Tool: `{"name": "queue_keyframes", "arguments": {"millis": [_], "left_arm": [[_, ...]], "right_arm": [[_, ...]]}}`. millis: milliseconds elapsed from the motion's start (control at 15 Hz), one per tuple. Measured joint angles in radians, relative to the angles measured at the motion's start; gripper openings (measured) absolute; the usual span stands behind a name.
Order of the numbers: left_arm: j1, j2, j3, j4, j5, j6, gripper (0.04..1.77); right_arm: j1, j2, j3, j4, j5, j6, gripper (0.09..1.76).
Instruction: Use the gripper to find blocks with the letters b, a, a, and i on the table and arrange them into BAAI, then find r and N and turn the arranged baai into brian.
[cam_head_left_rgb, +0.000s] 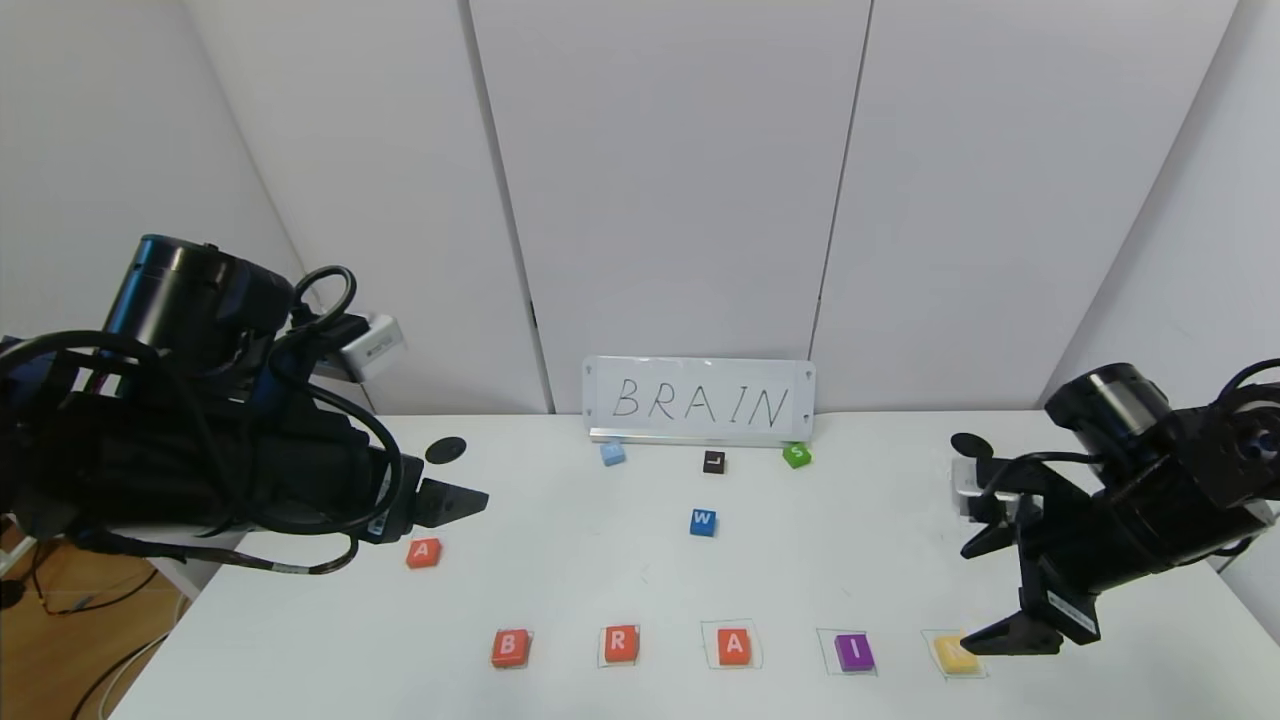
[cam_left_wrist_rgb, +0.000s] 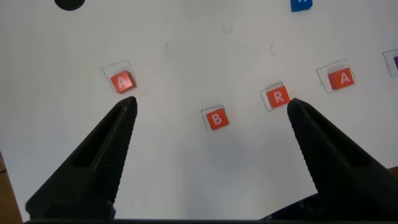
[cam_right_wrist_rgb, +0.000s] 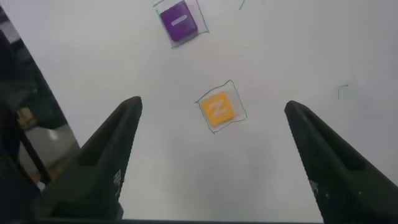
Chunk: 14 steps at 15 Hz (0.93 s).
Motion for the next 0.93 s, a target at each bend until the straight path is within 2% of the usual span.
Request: {"name": "queue_keyframes", "arguments": {"millis": [133,333,467,600,733,933], "left_arm": [[0.001,-0.008,-0.001,0.0,-0.001,0.0,1.72],[0.009,-0.029,-0.004,-0.001,-0.003,-0.001,1.72],[0.013,-0.045,-0.004,-0.001,-0.003,-0.001,1.72],[0.017,-0.057,0.0,-0.001,-0.003,-0.002,1.72],[0.053,-0.096,0.019,-0.027,-0.002,-0.006,1.72],[0.175,-0.19,0.056,-0.064,-0.006,0.015,1.72]], "right_arm": [[0.014,-0.029,-0.016,0.001,-0.007,0.129,1.67],[0.038,-0.103,-0.031,-0.004,-0.074,0.49,1.68],[0.049,-0.192,-0.038,-0.007,-0.138,0.654,1.69],[0.053,-0.262,-0.038,-0.01,-0.187,0.726,1.69],[0.042,-0.328,-0.032,-0.06,-0.28,0.769,1.7],[0.02,-0.452,0.046,-0.329,-0.409,0.814,1.7]]}}
